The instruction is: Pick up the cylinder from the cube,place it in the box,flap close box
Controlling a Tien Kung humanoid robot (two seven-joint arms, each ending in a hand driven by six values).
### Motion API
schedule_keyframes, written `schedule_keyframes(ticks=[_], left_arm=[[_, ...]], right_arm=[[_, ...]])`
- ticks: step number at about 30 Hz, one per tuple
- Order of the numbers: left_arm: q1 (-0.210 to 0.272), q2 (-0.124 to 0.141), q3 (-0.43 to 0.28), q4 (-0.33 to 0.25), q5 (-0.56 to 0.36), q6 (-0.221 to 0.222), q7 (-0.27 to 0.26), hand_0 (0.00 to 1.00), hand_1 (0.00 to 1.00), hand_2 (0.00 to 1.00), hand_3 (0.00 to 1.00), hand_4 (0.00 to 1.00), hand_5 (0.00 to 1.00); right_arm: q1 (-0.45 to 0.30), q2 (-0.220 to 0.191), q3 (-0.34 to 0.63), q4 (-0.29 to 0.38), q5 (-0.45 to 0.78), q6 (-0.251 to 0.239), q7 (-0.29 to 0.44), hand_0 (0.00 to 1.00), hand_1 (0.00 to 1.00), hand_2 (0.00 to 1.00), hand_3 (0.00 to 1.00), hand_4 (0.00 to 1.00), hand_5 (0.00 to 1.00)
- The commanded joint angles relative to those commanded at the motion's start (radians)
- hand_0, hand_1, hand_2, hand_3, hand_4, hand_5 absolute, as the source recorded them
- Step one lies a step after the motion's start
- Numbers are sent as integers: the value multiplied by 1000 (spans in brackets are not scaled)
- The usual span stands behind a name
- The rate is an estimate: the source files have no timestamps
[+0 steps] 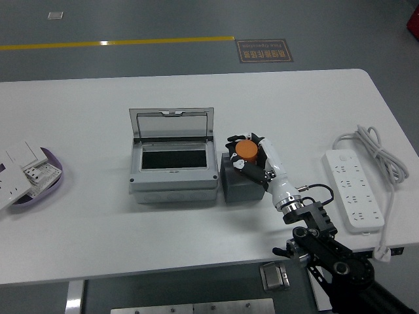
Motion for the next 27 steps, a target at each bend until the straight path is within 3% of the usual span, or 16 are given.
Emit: schedule_keyframes(ticks=[9,17,18,23,24,27], left_arm=[[2,0,-2,0,1,1,1,601,587,564,600,664,266],[0,2,-7,0,11,0,3,601,587,564,600,663,265],[0,2,-7,0,12,0,3,601,587,564,600,663,266],[-3,6,-11,0,19,-1,5,601,587,564,600,663,266],[-4,7,-11,0,20,-1,6,601,587,565,600,664,267],[-4,8,-13,0,22,-1,7,601,587,565,600,664,267]], right_arm=[[43,-6,-54,80,-37,-46,-24,628,559,488,510,302,2],[151,33,-178,123,-173,-103,-108,615,556,487,515,291,2],[168,34,-195,119,-190,-109,-121,366,458,485,515,280,2],[262,22,-296,83,-268,-127,-190,366,458,485,515,280,2],[279,21,-318,75,-286,-129,-204,121,319,484,512,265,2],[320,27,-372,54,-343,-129,-248,121,319,484,512,265,2]])
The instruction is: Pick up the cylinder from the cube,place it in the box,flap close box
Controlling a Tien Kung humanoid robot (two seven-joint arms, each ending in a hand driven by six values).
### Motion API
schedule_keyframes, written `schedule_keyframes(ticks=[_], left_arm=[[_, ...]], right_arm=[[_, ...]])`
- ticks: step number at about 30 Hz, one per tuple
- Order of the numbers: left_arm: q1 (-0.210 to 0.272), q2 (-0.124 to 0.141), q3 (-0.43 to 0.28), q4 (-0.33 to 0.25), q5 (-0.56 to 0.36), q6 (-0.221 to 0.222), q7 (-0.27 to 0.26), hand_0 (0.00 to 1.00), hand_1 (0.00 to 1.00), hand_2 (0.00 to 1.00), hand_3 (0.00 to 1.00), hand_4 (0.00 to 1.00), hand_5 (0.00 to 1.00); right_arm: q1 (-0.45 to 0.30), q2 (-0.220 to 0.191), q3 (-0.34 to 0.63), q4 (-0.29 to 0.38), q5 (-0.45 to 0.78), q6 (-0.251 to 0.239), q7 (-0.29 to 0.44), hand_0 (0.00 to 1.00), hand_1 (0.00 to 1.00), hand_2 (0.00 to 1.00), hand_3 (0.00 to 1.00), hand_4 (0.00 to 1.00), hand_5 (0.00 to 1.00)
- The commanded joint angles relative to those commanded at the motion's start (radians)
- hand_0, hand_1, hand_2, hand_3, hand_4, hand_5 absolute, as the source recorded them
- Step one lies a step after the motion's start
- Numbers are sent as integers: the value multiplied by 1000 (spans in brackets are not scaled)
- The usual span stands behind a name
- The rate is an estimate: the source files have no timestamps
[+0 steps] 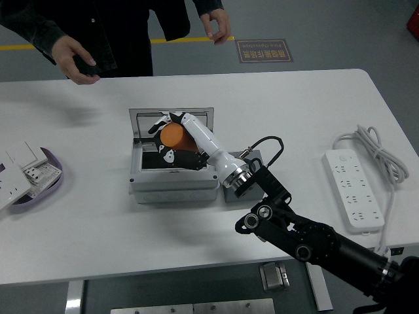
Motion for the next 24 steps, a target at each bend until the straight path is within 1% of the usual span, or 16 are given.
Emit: schedule_keyframes(ticks=[2,3,7,11,14,15,17,20,21,24], left_arm=[[-1,0,0,0,0,0,1,601,587,565,600,664,267],[-1,0,0,0,0,0,1,601,587,565,600,666,273],[-4,1,-3,0,5,0,2,601,587,565,600,666,273],[-6,2,-5,0,9,-1,2,601,588,565,601,668,276],[-7,2,-6,0,10,-1,2,601,588,565,601,668,276],[-7,2,-6,0,10,-1,2,601,588,565,601,670,281],[-7,2,-6,0,11,-1,2,601,588,565,601,670,281],[-7,2,-5,0,11,-1,2,601,588,565,601,670,281],[-8,1,-6,0,11,-1,2,601,588,566,601,671,283],[-9,1,-8,0,14,-2,2,601,588,566,601,671,283]], right_arm=[[20,9,-21,-11,-44,1,-40,121,319,484,512,265,2],[28,13,-29,-16,-67,2,-61,4,276,483,503,271,2],[67,13,-70,-33,-170,20,-162,4,276,483,503,271,2],[89,13,-90,-44,-260,30,-250,2,274,484,505,286,2],[95,13,-94,-51,-316,48,-292,2,274,484,505,286,2],[96,13,-94,-54,-333,59,-303,11,311,500,535,295,2],[97,13,-91,-60,-365,82,-327,11,311,500,535,295,2],[96,13,-86,-66,-392,101,-348,11,311,500,535,295,2],[96,13,-84,-67,-397,104,-352,158,448,546,608,363,2],[96,13,-82,-68,-404,107,-358,158,448,546,608,363,2]])
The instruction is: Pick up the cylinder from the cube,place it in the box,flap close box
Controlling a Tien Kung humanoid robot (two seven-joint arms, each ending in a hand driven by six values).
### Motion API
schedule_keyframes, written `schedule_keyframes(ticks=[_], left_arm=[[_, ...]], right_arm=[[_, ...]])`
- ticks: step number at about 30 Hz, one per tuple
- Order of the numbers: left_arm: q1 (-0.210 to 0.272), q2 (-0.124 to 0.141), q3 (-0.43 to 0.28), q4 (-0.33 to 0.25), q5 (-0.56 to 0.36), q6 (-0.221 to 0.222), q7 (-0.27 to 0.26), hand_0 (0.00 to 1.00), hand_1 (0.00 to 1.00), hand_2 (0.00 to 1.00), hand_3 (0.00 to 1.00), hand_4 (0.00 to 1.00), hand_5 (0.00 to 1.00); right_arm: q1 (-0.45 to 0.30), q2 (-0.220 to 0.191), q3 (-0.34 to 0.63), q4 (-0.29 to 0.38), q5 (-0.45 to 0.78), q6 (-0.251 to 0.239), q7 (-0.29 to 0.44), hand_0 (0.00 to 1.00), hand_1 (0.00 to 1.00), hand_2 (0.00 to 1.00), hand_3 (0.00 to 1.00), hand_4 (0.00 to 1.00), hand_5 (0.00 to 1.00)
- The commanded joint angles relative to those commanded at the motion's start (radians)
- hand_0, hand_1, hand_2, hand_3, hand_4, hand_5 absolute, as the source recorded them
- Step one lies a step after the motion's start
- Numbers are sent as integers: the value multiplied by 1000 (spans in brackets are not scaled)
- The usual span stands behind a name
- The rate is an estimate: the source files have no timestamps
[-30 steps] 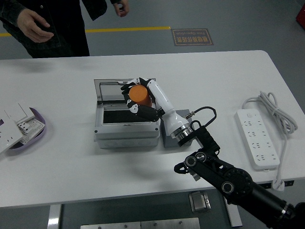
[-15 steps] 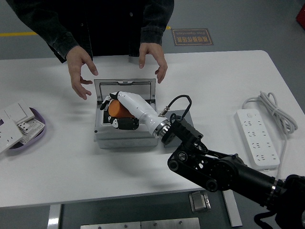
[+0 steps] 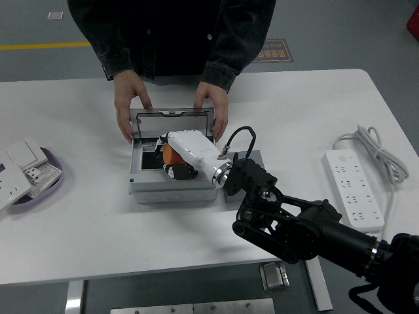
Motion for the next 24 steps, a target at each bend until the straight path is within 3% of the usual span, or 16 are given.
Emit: schedule_keyframes(ticks=[2,3,8,9,14,15,20,21,24], left_arm=[[-1,0,-1,0,1,0,0,601,588,566,601,671,283],[-1,0,-1,0,2,-1,0,601,587,565,601,671,286],[-1,0,-1,0,3,-1,0,601,587,565,601,671,286],[-1,0,-1,0,3,-1,0,601,588,565,601,671,285],[-2,-1,-2,0,3,-2,0,601,588,565,601,671,285],[-2,-1,-1,0,2,-2,-1,601,588,565,601,672,285],[-3,0,0,0,1,-3,-1,601,588,565,601,672,285],[-3,0,1,0,1,-3,-1,601,588,565,601,672,284],[-3,-1,2,0,0,-3,-2,601,588,565,601,672,284]], right_arm=[[0,0,1,0,-3,1,0,158,448,546,608,363,2],[0,0,2,0,-6,1,1,622,656,666,685,398,99],[0,0,8,-1,-13,2,5,622,656,666,685,398,99],[0,0,9,-1,-13,2,6,787,696,687,701,499,197],[-1,0,11,-4,-10,4,13,787,696,687,701,499,197],[-2,0,12,-5,-5,6,17,810,695,695,700,629,299],[-6,0,18,-11,22,17,39,810,695,695,700,629,299],[-7,0,20,-12,26,19,41,821,696,697,710,716,344],[-11,0,26,-16,43,24,52,821,696,697,710,716,344]])
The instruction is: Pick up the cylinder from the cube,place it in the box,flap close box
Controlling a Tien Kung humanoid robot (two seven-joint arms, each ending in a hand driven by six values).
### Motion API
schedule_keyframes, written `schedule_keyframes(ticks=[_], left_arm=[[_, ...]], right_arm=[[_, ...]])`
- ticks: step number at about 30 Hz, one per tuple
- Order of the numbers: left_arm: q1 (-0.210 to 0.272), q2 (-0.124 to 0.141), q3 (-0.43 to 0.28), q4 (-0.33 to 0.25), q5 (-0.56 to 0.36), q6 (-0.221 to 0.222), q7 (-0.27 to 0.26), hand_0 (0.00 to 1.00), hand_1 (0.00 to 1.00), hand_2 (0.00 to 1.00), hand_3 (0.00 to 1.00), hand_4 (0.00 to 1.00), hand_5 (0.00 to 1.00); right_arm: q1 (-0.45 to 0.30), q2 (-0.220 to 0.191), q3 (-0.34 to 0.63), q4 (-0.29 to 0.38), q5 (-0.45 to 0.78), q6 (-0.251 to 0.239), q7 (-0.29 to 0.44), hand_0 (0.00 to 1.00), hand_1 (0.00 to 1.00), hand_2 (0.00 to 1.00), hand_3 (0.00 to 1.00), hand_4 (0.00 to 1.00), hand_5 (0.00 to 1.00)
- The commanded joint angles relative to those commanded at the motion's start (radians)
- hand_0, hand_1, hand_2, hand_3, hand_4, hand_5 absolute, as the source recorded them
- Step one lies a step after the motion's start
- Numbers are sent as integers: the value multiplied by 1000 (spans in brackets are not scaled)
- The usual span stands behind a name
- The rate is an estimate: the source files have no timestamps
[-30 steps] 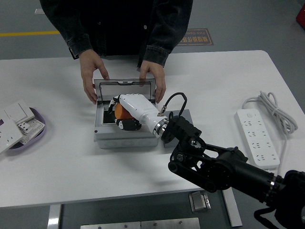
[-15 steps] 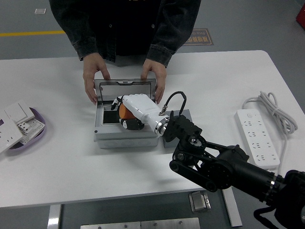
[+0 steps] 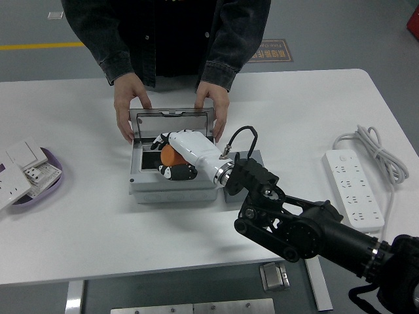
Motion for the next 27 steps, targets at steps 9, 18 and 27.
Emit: schedule_keyframes(ticks=[9,18,27], left_arm=[[0,-2,7,0,-6,-1,-3,601,588,565,601,671,283],[1,-2,9,0,-6,-1,-4,600,588,563,601,670,282],[-6,4,0,0,8,-3,-2,600,588,563,600,669,280]], right_arm=[[-19,0,11,33,116,-26,51,827,697,696,750,882,413],[-4,-45,80,200,311,-89,96,821,692,697,746,882,406],[92,-79,103,113,336,-84,93,722,638,660,703,825,400]])
